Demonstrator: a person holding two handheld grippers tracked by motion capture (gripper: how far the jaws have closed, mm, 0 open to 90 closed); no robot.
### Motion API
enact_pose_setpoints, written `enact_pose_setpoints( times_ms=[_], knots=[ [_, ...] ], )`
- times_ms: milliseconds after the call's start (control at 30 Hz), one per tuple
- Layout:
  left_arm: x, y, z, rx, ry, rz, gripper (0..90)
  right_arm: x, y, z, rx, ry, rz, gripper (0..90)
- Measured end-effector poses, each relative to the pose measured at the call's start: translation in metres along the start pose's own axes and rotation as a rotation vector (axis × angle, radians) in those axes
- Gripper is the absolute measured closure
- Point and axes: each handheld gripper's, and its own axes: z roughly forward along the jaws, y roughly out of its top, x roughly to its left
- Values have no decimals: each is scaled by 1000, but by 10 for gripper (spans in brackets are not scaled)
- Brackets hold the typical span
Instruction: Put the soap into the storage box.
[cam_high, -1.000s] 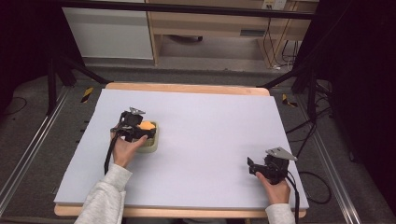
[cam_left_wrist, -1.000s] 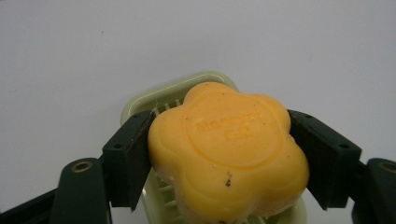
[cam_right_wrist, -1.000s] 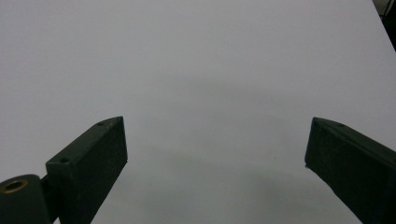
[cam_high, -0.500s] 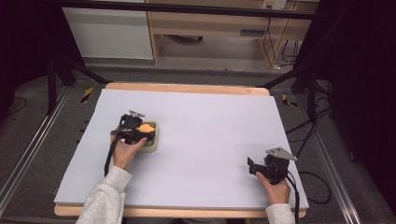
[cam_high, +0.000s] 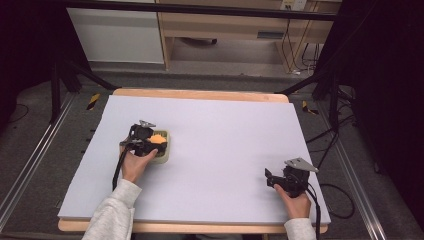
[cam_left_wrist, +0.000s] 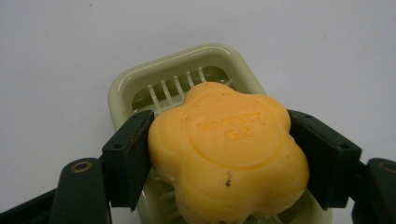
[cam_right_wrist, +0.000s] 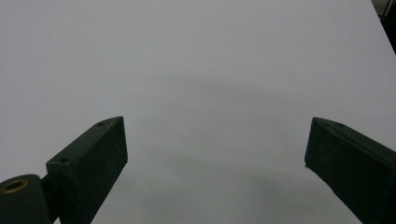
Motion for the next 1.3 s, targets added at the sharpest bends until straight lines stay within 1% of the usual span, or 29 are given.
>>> enact_pose_setpoints(
  times_ms=[67,100,233,333,367,400,433,600,633,667,733,767,867,933,967,1000,1133,1233,1300],
  knots=[
    [1,-1,0,2,-5,1,261,0,0,0,-1,0,0,62],
    [0,-1,0,5,-2,14,261,0,0,0,0,0,-1,61],
    [-1,-1,-1,15,2,21,253,1,0,0,1,0,-2,61],
    [-1,0,-4,16,5,19,209,0,0,0,3,0,-4,59],
    [0,0,-7,6,-2,17,208,0,0,1,3,1,-5,59],
    [0,0,-7,6,-2,17,203,0,0,0,2,1,-5,59],
    [0,1,-11,1,-9,20,201,1,0,0,2,-1,-4,59],
    [-1,1,-19,-17,-23,20,192,1,0,0,1,0,-3,60],
    [-1,1,-24,-26,-26,19,192,1,0,0,1,0,0,59],
    [-1,1,-24,-26,-26,19,192,1,0,0,1,0,0,59],
    [0,-1,-29,-31,-27,24,192,0,0,0,1,0,2,60],
    [0,-1,-30,-38,-27,18,189,0,0,0,0,1,4,60],
    [2,-7,-38,-42,-32,22,189,0,0,-1,-6,-2,4,60],
    [3,-9,-40,-43,-33,22,190,0,0,-1,-6,-3,7,60],
    [4,-14,-44,-43,-35,26,191,-1,0,-1,-5,-1,12,60],
    [4,-14,-44,-43,-35,26,193,-1,0,-1,-5,-1,12,60],
    [6,-27,-51,-50,-32,19,200,-1,0,-1,-4,-4,13,60],
    [7,-31,-54,-53,-36,20,204,-1,0,-1,-4,-5,12,61],
    [7,-36,-57,-55,-37,29,206,-2,0,-1,-3,-7,9,62]
  ],
)
